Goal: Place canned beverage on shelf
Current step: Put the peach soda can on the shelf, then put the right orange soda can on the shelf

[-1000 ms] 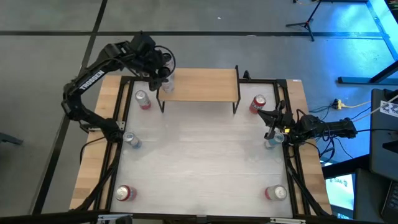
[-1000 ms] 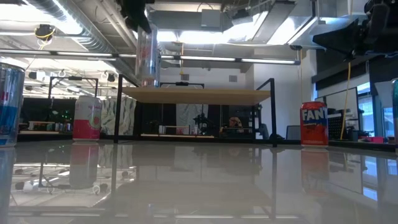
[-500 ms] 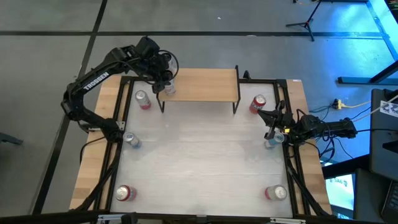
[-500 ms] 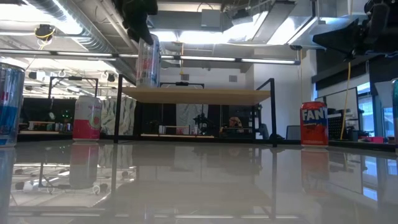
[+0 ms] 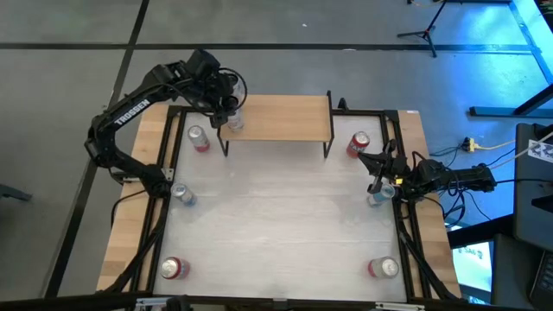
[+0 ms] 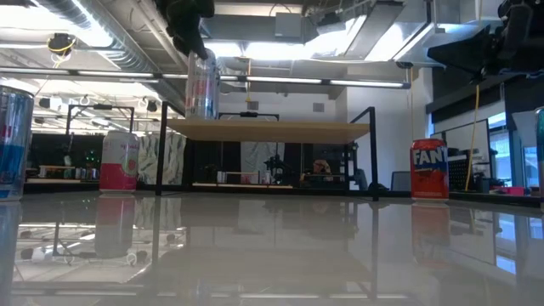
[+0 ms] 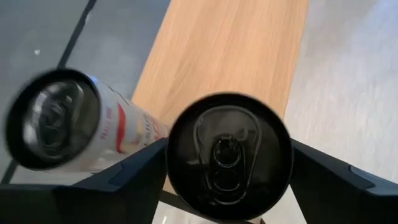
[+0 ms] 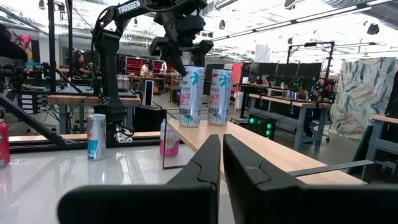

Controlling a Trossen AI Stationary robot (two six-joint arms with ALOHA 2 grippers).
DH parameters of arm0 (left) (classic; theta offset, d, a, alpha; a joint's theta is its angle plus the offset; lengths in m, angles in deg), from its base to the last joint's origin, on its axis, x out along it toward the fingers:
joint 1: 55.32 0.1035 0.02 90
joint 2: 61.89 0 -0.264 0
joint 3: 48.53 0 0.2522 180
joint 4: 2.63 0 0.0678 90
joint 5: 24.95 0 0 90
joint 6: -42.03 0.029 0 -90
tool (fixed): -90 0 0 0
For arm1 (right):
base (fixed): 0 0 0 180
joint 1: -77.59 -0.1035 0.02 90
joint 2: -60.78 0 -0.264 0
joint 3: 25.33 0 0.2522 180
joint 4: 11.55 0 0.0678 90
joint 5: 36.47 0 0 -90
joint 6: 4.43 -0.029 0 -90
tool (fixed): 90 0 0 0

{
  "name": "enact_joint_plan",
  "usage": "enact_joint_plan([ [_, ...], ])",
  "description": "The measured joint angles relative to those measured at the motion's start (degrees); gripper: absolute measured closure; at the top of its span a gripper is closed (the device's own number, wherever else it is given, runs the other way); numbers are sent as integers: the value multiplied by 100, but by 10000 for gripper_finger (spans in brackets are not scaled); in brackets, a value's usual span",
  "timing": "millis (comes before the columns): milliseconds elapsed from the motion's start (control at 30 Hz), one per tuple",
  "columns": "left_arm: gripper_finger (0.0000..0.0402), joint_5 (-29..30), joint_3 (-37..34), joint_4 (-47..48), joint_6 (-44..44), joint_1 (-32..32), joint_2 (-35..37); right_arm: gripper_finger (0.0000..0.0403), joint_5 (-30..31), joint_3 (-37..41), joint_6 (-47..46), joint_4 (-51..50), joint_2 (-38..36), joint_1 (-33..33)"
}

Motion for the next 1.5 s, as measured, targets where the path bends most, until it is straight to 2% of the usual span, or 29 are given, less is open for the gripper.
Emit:
enact_joint_plan([
  [433,102,2,677,-2,-33,-113,37,384,0,0,0,-2,0,0],
  [633,101,-8,996,-67,-300,-458,45,384,-2,0,0,-57,0,0],
  [767,101,-8,951,-124,-586,-942,44,384,0,0,0,-94,1,-1],
  [1133,101,637,176,-1259,-691,-2575,42,384,129,2,36,17,156,-2],
  [1267,101,826,-464,-1721,-911,-3037,76,384,496,-162,43,46,504,0],
  [1367,101,908,-1094,-2481,-907,-3349,141,384,589,-499,52,34,946,-1],
  [1500,101,887,-2001,-3429,-905,-3693,271,384,1295,-1191,334,-292,1548,0],
])
